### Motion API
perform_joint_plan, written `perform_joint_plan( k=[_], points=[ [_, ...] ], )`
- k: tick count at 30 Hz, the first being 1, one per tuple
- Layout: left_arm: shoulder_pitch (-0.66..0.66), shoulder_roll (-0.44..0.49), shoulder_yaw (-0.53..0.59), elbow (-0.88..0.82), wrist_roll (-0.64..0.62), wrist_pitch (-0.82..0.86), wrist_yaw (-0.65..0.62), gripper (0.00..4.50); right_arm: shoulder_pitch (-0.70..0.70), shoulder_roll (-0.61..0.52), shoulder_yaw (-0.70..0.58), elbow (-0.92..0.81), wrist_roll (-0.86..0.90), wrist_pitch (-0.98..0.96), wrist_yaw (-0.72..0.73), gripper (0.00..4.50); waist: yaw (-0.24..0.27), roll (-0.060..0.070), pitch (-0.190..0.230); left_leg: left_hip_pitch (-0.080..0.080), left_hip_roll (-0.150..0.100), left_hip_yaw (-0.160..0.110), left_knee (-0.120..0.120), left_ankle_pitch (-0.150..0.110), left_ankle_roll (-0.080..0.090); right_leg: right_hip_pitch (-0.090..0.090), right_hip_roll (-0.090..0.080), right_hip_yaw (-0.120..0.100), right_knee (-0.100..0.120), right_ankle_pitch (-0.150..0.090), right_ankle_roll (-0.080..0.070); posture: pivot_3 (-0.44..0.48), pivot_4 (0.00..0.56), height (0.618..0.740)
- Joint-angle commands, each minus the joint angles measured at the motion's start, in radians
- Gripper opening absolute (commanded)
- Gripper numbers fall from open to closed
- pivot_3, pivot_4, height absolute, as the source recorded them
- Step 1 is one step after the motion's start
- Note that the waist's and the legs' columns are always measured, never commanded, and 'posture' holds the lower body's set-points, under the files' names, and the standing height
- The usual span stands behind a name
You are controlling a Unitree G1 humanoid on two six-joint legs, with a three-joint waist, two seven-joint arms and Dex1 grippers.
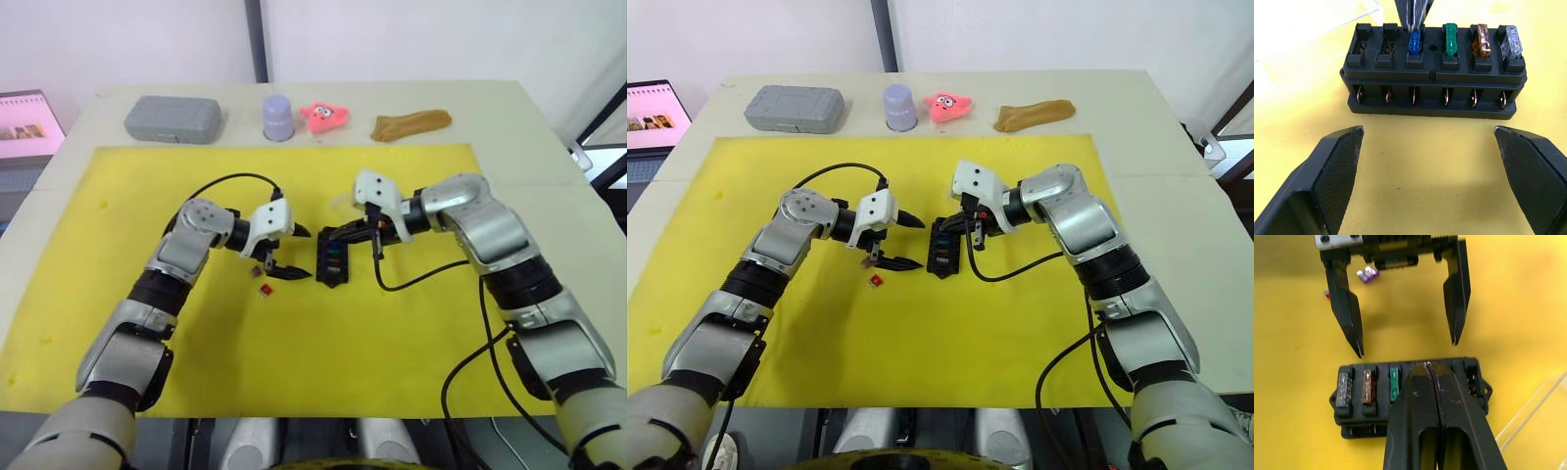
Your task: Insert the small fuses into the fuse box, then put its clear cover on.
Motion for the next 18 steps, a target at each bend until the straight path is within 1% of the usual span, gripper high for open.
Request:
perform_joint_plan(
  k=[1, 6, 15, 18],
  points=[
    [-0.014, 0.009, 0.018, -0.028, -0.003, -0.008, 0.002, 4.50, 0.012, -0.015, 0.016, 0.005, -0.027, -0.042, 0.002, 0.01, 0.000, 0.000, 0.000, 0.000, 0.000, 0.000, 0.000, 0.000, 0.000, 0.000, 0.000, 0.000, 0.000, 0.000, 0.000, 0.000, 0.150, 0.740],
    [-0.012, 0.009, 0.017, -0.030, -0.002, -0.007, 0.003, 4.50, 0.029, -0.021, 0.036, 0.031, -0.059, -0.079, 0.000, 0.01, 0.000, 0.000, 0.000, 0.001, 0.000, 0.000, 0.000, 0.000, 0.000, 0.001, 0.000, 0.000, 0.000, 0.000, 0.000, 0.000, 0.150, 0.740],
    [-0.010, 0.008, 0.016, -0.034, -0.003, -0.008, 0.003, 4.50, 0.036, -0.032, 0.066, 0.035, -0.096, -0.082, 0.003, 0.01, 0.001, 0.000, -0.001, 0.002, 0.000, 0.000, 0.000, 0.000, 0.000, 0.002, 0.000, 0.000, 0.000, 0.000, 0.000, 0.000, 0.150, 0.740],
    [-0.010, 0.011, 0.018, -0.035, -0.004, -0.007, 0.001, 4.50, 0.025, -0.023, 0.039, 0.020, -0.065, -0.063, 0.002, 0.01, 0.001, 0.000, -0.001, 0.002, 0.000, 0.000, 0.000, 0.000, 0.000, 0.002, 0.000, 0.000, 0.000, 0.000, 0.000, 0.000, 0.150, 0.740]
  ],
)
